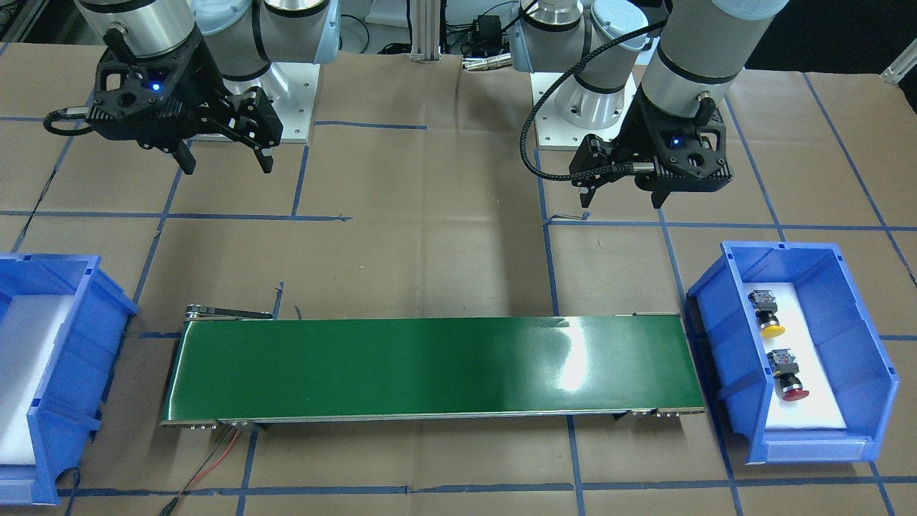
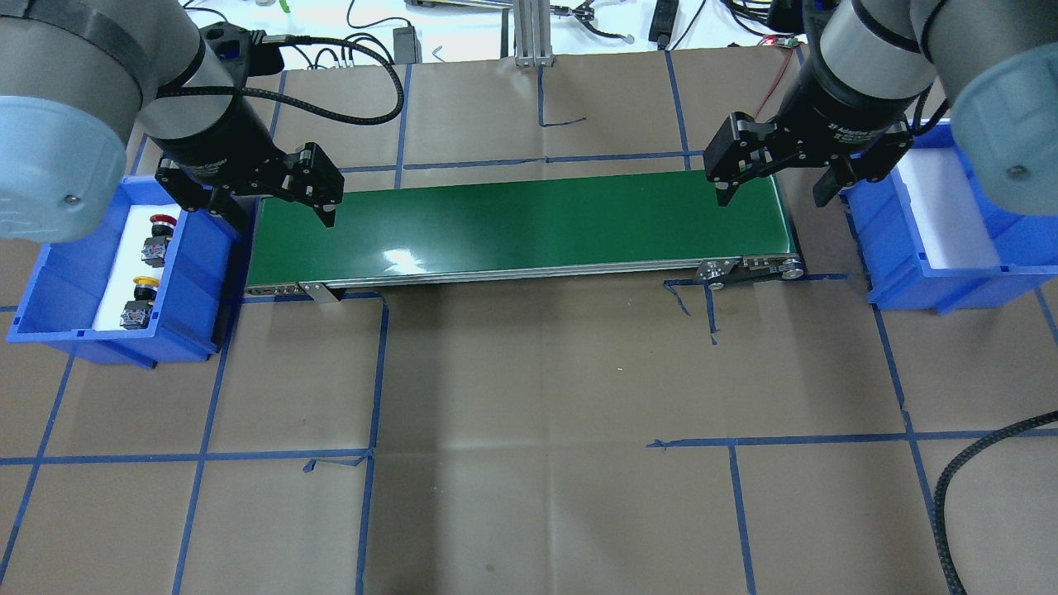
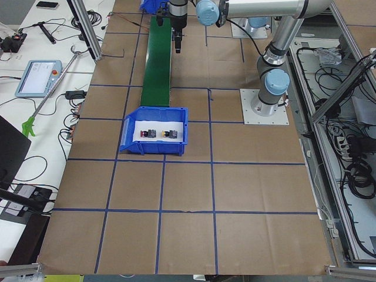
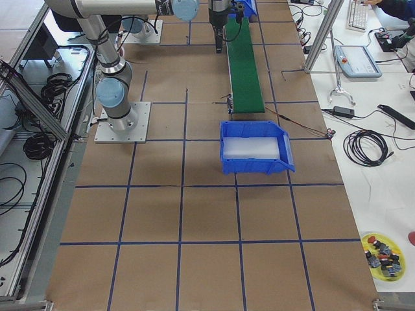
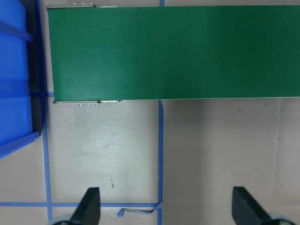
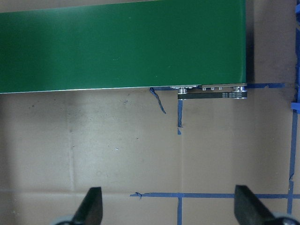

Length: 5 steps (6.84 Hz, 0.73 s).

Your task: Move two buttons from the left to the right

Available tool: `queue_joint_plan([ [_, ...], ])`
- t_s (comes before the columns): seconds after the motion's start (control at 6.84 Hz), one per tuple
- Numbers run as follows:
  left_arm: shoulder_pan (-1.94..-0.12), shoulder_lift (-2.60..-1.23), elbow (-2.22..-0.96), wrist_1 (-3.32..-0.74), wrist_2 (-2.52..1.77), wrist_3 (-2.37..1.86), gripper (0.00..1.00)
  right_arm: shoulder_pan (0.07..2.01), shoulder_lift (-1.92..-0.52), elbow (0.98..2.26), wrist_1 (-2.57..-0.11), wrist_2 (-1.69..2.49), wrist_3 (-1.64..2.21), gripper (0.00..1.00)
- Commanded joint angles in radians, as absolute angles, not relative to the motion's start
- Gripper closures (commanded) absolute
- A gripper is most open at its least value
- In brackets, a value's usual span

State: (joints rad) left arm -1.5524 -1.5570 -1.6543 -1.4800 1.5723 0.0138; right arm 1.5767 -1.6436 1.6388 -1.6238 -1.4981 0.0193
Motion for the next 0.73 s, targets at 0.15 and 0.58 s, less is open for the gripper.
queue_joint_plan([
  [0.15, -1.552, -1.554, -1.655, -1.483, 1.572, 0.014, 0.00, 1.580, -1.635, 1.643, -1.615, -1.502, 0.020, 0.00],
  [0.58, -1.552, -1.560, -1.655, -1.482, 1.571, 0.012, 0.00, 1.580, -1.620, 1.638, -1.629, -1.500, 0.015, 0.00],
])
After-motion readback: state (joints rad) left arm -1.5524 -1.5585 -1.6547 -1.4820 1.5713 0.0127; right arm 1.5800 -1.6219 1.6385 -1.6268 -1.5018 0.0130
